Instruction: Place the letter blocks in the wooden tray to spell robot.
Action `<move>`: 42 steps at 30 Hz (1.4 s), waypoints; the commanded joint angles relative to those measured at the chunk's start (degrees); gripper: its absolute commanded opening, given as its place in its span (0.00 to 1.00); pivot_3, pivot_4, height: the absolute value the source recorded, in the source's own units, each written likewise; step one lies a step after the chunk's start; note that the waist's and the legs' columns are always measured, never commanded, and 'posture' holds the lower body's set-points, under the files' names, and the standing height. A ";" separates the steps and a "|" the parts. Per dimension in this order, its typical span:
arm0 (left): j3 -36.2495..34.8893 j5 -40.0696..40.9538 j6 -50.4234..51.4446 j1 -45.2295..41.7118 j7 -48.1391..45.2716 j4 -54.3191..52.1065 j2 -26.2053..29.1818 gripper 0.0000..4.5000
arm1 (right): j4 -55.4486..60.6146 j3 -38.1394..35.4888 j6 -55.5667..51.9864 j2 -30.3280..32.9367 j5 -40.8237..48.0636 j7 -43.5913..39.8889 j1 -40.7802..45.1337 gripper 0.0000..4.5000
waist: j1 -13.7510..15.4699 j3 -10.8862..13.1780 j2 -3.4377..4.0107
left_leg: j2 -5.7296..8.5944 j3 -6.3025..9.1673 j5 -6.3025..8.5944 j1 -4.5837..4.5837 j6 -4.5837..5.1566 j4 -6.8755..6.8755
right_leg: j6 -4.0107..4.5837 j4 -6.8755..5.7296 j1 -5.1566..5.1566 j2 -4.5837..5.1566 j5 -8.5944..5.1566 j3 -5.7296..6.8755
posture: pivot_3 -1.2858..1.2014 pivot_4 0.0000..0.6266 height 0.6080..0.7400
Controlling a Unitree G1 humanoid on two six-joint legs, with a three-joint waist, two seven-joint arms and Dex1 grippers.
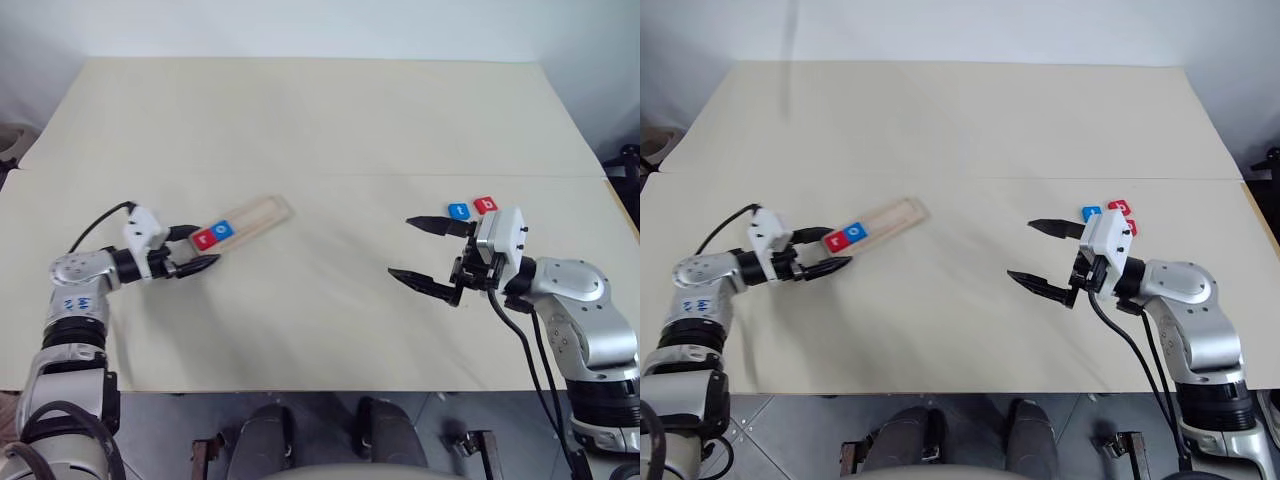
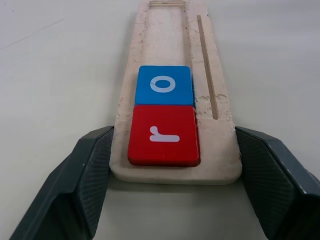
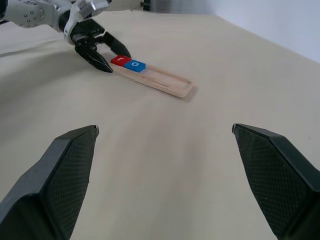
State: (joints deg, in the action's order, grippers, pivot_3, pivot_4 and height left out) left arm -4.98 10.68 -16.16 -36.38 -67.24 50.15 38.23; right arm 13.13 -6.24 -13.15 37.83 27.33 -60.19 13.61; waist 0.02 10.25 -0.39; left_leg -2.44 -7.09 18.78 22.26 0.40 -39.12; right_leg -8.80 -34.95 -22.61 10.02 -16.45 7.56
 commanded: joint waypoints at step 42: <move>-1.60 8.40 12.66 3.86 -3.08 -28.59 -3.25 1.00 | 8.26 -20.97 -5.22 -4.67 1.84 24.40 -24.16 1.00 | -1.13 0.01 -0.02 | -0.21 0.20 0.00 -0.14 -0.03 0.01 | 0.11 0.01 0.01 -0.23 0.03 -0.21 | 0.52 0.24 1.00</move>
State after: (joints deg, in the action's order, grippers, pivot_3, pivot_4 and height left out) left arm -4.26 16.75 -5.11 -33.94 -71.38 25.55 34.25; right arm 21.67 -27.13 -15.93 32.02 29.46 -38.97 -12.17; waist -1.11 10.26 -0.40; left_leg -2.67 -6.87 18.78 22.13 0.36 -39.11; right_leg -8.67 -34.97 -22.62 9.77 -16.43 7.37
